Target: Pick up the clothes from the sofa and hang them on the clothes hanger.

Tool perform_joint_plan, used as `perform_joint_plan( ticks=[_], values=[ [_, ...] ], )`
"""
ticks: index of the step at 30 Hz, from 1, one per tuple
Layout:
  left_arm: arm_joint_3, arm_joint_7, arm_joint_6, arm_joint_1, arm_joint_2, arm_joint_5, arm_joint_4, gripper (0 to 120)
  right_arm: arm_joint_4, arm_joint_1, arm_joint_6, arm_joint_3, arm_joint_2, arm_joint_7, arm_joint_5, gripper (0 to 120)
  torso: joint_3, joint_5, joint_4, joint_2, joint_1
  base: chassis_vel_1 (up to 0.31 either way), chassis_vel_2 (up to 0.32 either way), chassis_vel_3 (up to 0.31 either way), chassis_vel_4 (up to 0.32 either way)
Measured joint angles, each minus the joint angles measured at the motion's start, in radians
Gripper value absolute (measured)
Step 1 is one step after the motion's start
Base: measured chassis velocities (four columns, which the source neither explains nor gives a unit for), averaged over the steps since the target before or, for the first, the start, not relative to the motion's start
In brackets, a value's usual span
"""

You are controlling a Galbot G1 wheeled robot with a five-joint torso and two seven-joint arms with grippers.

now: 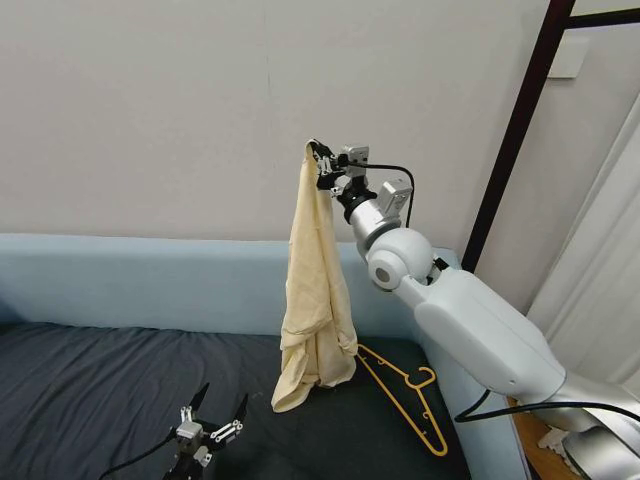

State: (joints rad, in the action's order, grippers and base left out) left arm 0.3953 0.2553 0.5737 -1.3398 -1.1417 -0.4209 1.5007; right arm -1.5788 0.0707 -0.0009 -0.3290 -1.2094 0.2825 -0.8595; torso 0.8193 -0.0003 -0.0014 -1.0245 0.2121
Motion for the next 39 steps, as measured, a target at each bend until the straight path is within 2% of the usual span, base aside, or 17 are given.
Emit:
perform_joint_plan(
  ticks=[3, 4, 7, 10, 13, 17, 21, 29, 34, 39],
  values=[
    [-0.042, 0.040, 0.010, 0.063, 0.024, 0.007, -0.067, 100, 0.017, 0.000, 0.000, -0.001, -0.020, 0.000, 0.007, 0, 0.000, 0.0001, 0.0000, 0.000, 0.000, 0.000, 0.000, 0.000, 0.000],
    [-0.042, 0.040, 0.010, 0.063, 0.024, 0.007, -0.067, 100, 0.017, 0.000, 0.000, -0.001, -0.020, 0.000, 0.007, 0, 0.000, 0.0001, 0.0000, 0.000, 0.000, 0.000, 0.000, 0.000, 0.000],
    [-0.084, 0.046, 0.016, 0.134, 0.016, 0.036, -0.141, 100, 0.034, -0.009, 0.000, -0.001, -0.030, 0.001, 0.008, 0, 0.000, 0.0003, -0.0002, 0.000, 0.000, 0.000, 0.000, 0.000, 0.000],
    [-0.103, 0.019, 0.016, 0.167, -0.005, 0.055, -0.176, 100, 0.042, -0.016, 0.000, 0.000, -0.036, 0.001, 0.007, 0, 0.000, 0.0001, -0.0003, 0.000, 0.000, 0.000, 0.000, 0.000, 0.000],
    [-0.140, -0.057, 0.012, 0.234, -0.064, 0.108, -0.238, 100, 0.049, -0.023, 0.000, 0.001, -0.040, 0.001, 0.006, 0, 0.000, 0.0001, 0.0000, 0.000, 0.000, 0.000, 0.000, 0.000, 0.000],
    [-0.167, -0.128, -0.007, 0.281, -0.109, 0.143, -0.283, 100, 0.044, -0.021, 0.000, -0.003, -0.029, 0.000, 0.006, 0, 0.000, 0.0003, -0.0005, 0.000, 0.000, 0.000, 0.000, 0.000, 0.000],
    [-0.178, -0.174, -0.025, 0.303, -0.136, 0.147, -0.308, 100, 0.040, -0.017, 0.000, -0.005, -0.023, 0.000, 0.005, 0, 0.000, 0.0004, -0.0003, 0.000, 0.000, 0.000, 0.000, 0.000, 0.000],
    [-0.189, -0.201, -0.034, 0.316, -0.169, 0.155, -0.328, 100, 0.043, -0.020, -0.002, -0.012, -0.028, -0.001, 0.003, 0, 0.000, 0.0003, 0.0000, 0.000, 0.000, 0.000, 0.000, 0.000, 0.000],
    [-0.200, -0.218, -0.035, 0.328, -0.200, 0.189, -0.348, 100, 0.044, -0.024, -0.003, -0.017, -0.034, -0.003, 0.003, 0, 0.000, 0.0003, 0.0000, 0.000, 0.000, 0.000, 0.000, 0.000, 0.000],
    [-0.206, -0.290, -0.066, 0.348, -0.236, 0.241, -0.376, 100, 0.041, -0.024, -0.004, -0.019, -0.033, -0.005, 0.001, 0, 0.000, 0.0002, -0.0002, 0.000, 0.000, 0.000, 0.000, 0.000, 0.000]
  ],
)
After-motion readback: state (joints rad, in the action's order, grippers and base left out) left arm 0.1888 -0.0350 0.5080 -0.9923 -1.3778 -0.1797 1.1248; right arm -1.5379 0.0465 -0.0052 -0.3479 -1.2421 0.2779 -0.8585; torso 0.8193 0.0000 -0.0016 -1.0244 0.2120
